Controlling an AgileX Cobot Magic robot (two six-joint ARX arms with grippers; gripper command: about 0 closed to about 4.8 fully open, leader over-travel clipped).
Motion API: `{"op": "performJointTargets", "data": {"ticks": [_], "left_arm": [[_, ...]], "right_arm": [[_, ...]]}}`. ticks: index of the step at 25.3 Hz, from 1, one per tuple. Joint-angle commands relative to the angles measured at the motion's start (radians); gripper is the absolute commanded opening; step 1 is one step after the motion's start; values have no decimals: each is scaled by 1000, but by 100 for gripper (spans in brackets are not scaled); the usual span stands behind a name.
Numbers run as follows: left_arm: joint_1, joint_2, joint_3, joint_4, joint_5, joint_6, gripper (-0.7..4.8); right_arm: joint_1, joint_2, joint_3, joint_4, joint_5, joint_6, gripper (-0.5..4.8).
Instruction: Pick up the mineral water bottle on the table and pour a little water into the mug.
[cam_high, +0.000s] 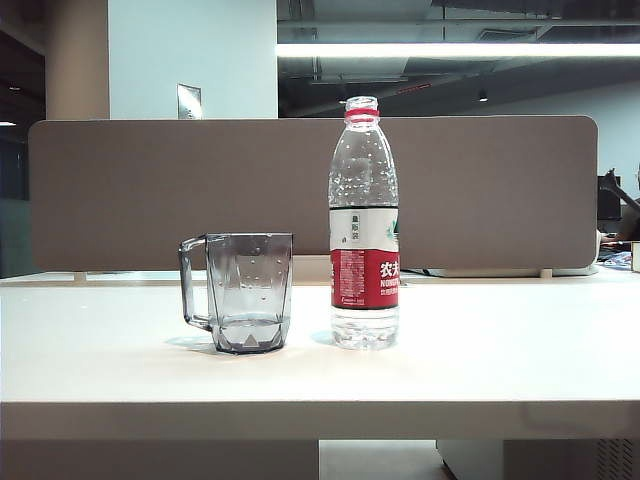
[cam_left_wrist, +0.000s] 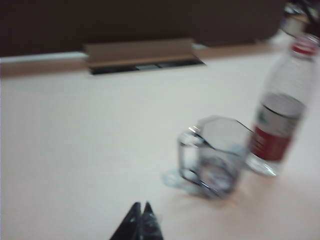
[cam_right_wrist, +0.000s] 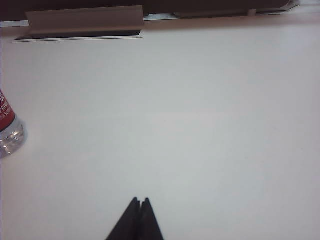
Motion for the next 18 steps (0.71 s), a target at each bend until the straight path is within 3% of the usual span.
{"op": "performJointTargets", "data": {"ticks": [1,3,7,11,18], "left_arm": [[98,-22,-79,152,80,4,-5],[172,-34,-140,249,148,5,-5],[276,-86,-254,282,154,18,-5],[304,-144,-352,297,142,12,-5],[304,-144,-373,241,-57,-13,-5]], "right_arm": [[0,0,-7,11,0,-3,-5],[0,0,-7,11,0,-2,-5],[0,0,-7,11,0,-2,-5],[0,0,-7,11,0,-2,-5],[0,-2,-7,11,0,-2,-4]]}}
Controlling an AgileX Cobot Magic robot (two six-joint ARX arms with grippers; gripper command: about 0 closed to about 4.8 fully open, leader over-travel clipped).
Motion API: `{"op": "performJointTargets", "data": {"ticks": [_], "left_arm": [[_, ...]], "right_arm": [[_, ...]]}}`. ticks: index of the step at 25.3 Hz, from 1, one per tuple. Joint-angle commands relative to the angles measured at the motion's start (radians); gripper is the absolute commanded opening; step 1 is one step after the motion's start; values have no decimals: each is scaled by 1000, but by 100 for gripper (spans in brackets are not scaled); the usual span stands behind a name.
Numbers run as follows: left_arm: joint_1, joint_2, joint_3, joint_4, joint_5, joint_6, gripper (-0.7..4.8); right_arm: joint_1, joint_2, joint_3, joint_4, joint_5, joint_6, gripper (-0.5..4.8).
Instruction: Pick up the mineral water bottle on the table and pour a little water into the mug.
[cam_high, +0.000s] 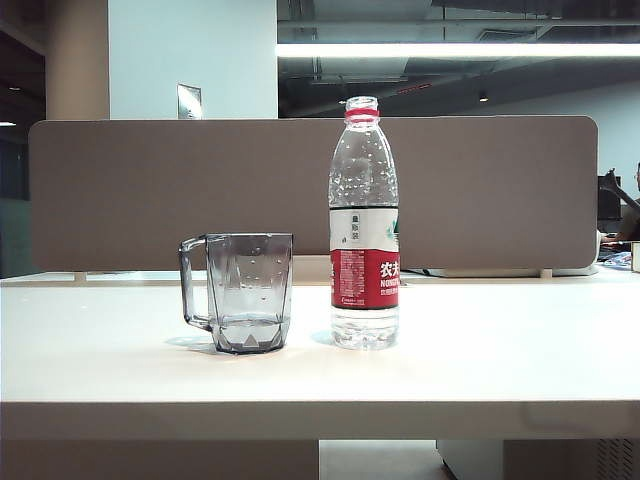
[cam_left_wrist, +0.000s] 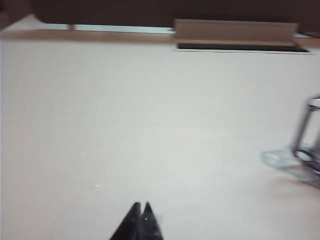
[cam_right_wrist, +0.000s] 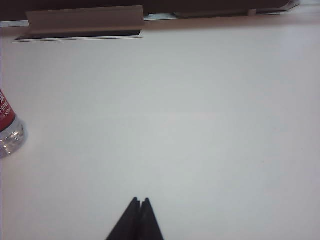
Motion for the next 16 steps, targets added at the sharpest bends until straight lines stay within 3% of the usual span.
{"op": "performJointTargets", "data": {"ticks": [1,4,16], "left_arm": [[1,0,5,0,-56,-23,-5],[1,0,6,-51,-44,-22,-5],[1,0,5,-48,-48,-21,-5]], "right_arm": [[0,-1,-7,11,0,-3,-5],[0,-1,-7,11,0,-3,-4],[0,-1,-7,11,0,-3,-5]]}}
